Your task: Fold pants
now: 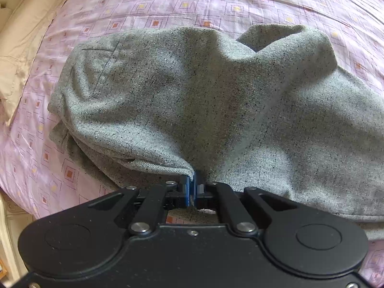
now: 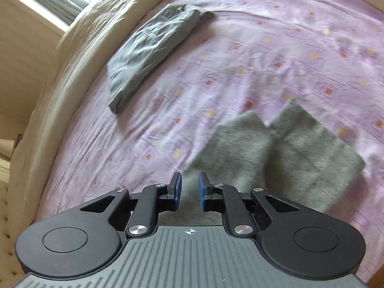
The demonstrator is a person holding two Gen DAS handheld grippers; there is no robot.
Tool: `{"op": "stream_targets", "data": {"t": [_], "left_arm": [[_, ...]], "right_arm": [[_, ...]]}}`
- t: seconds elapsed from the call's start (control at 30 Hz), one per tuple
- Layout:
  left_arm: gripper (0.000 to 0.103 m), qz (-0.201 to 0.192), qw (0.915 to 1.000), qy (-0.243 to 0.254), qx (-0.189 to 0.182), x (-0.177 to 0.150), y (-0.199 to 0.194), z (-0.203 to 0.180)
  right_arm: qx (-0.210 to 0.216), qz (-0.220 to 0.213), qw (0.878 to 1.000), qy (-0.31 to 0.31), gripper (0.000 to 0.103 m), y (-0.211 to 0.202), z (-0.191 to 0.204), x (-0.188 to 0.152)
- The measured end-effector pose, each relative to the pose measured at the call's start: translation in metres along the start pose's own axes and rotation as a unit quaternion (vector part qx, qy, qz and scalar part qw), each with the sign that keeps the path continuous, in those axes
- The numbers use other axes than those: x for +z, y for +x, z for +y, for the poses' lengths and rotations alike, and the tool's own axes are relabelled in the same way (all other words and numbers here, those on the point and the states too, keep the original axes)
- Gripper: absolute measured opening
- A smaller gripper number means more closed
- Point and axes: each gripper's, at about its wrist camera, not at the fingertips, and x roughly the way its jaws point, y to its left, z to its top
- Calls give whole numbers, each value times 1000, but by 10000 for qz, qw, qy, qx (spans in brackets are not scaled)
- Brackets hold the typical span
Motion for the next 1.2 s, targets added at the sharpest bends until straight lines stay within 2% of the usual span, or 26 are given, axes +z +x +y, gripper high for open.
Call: {"op": "stream_targets", "data": {"t": [0.03, 0.17, 0.33, 0.53, 0.7, 0.77, 0.8, 0.87, 0.9, 0.93, 1.0, 1.07, 1.13, 1.2], "left_arm": [[4, 16, 10000, -19, 3, 0, 1, 0], [4, 66, 10000, -2, 33, 3, 3, -1], [4, 89, 9999, 69, 37, 6, 4, 0], [4, 10, 9999, 112, -43, 7, -2, 2], [4, -36, 9998, 111, -148, 5, -4, 5], [4, -132, 9997, 149, -154, 4, -7, 6], [4, -244, 9994, 171, -152, 4, -12, 6], [4, -472, 9985, 205, -180, 5, -25, 8], [4, -581, 9979, 184, -225, 6, -33, 10], [4, -739, 9966, 150, -326, 8, -46, 14], [4, -1068, 9928, 157, -518, 9, -72, 22], [4, -1302, 9891, 271, -625, 5, -88, 25], [4, -1223, 9898, 390, -617, -1, -85, 26], [4, -949, 9929, 481, -530, -8, -64, 23]], "right_arm": [[-54, 57, 9999, 110, 27, -4, -12, -4], [-17, 261, 9958, 877, 31, -8, -53, -23], [528, 438, 9831, 1698, 32, 4, -70, -43], [538, 440, 9749, 2117, 32, 15, -73, -59], [604, 364, 9735, 2175, 32, 16, -72, -62], [653, 91, 9787, 1944, 26, 9, -62, -57], [559, -123, 9842, 1678, 5, 2, -52, -52], [394, -504, 9946, 812, 4, -17, -17, -40], [401, -697, 9962, 350, 4, -29, 1, -35], [347, -915, 9951, -168, 4, -45, 21, -33], [173, -1383, 9842, -1090, 4, -77, 52, -35], [-105, -1718, 9722, -1587, 4, -99, 62, -44], [-437, -1531, 9741, -1603, 4, -91, 48, -53], [-956, -812, 9820, -1409, 4, -54, 22, -62]]}}
